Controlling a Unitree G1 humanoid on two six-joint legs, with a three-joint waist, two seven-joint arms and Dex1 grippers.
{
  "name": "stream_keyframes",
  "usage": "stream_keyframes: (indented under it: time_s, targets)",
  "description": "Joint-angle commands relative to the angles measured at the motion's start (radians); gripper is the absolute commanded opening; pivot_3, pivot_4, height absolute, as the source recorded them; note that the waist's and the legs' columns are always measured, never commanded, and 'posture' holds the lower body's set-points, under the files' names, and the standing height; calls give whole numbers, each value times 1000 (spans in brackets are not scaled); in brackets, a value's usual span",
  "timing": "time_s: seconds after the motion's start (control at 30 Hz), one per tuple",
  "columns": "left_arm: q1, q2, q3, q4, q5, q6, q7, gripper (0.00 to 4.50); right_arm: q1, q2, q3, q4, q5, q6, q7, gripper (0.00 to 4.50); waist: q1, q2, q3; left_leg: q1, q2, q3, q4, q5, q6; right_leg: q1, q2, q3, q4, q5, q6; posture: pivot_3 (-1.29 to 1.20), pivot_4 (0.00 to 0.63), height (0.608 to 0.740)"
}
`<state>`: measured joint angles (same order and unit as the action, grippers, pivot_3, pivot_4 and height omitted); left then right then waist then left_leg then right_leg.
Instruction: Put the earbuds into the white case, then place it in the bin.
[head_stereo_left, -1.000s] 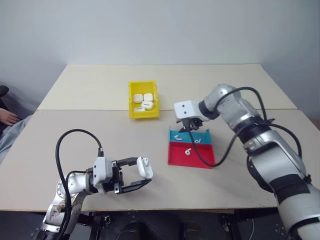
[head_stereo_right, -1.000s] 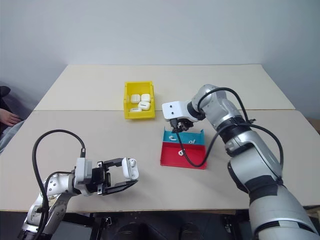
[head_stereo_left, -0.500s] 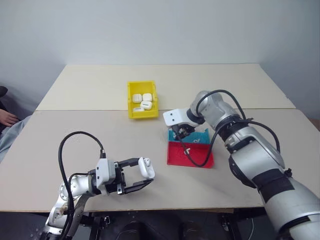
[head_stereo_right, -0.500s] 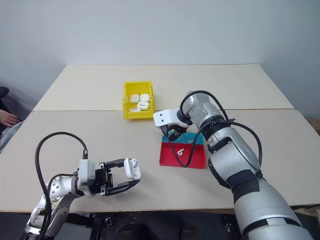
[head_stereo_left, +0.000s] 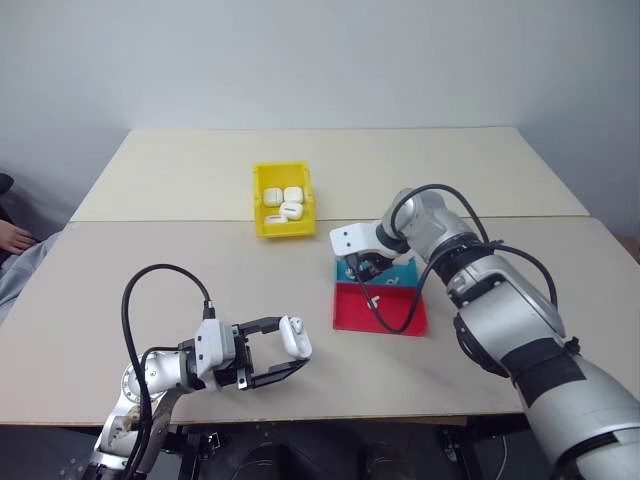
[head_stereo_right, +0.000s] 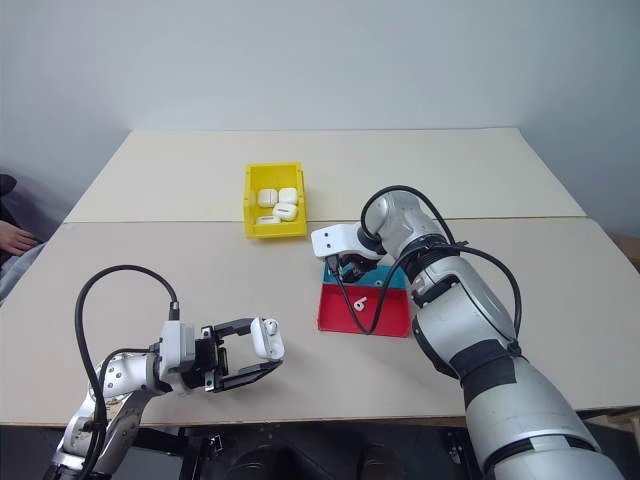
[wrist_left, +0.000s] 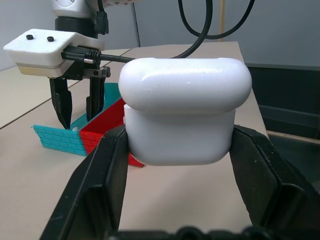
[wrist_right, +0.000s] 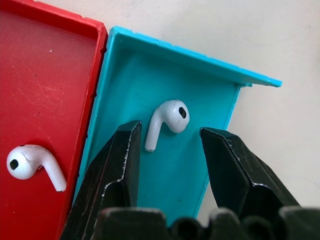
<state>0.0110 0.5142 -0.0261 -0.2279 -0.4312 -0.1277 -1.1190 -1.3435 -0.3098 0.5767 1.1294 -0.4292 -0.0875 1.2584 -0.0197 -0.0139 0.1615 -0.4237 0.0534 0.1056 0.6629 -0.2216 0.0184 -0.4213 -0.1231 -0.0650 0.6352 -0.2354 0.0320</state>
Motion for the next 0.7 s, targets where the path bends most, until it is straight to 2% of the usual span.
stream_keyframes:
  time_s: [0.03, 0.37, 0.43, 0.7]
  targets:
    - [-12, 3, 2, -11, -2, -20, 4, 2750, -21, 7, -21, -1, -4, -8, -12, 2302, 0, 0, 0, 0, 0, 0, 0, 0, 0, 0, 0, 0, 0, 0, 0, 0, 150, 740]
    - [-11, -3, -3, -20, -9, -19, 11, 2750, -22, 14, -18, 14, -10, -23, -18, 2302, 0, 0, 0, 0, 0, 0, 0, 0, 0, 0, 0, 0, 1, 0, 0, 0, 150, 740]
    - [-2, 2, -2, -25, -10, -18, 8, 2750, -20, 13, -17, 12, -10, -31, -11, 1932, 0, 0, 0, 1, 0, 0, 0, 0, 0, 0, 0, 0, 1, 0, 0, 0, 150, 740]
    - [6, 4, -5, -42, -3, -9, 20, 2750, -14, 14, -16, 19, -22, -44, -22, 1932, -1, 0, 0, 1, 0, 0, 0, 0, 0, 0, 0, 0, 5, 0, 0, 0, 150, 740]
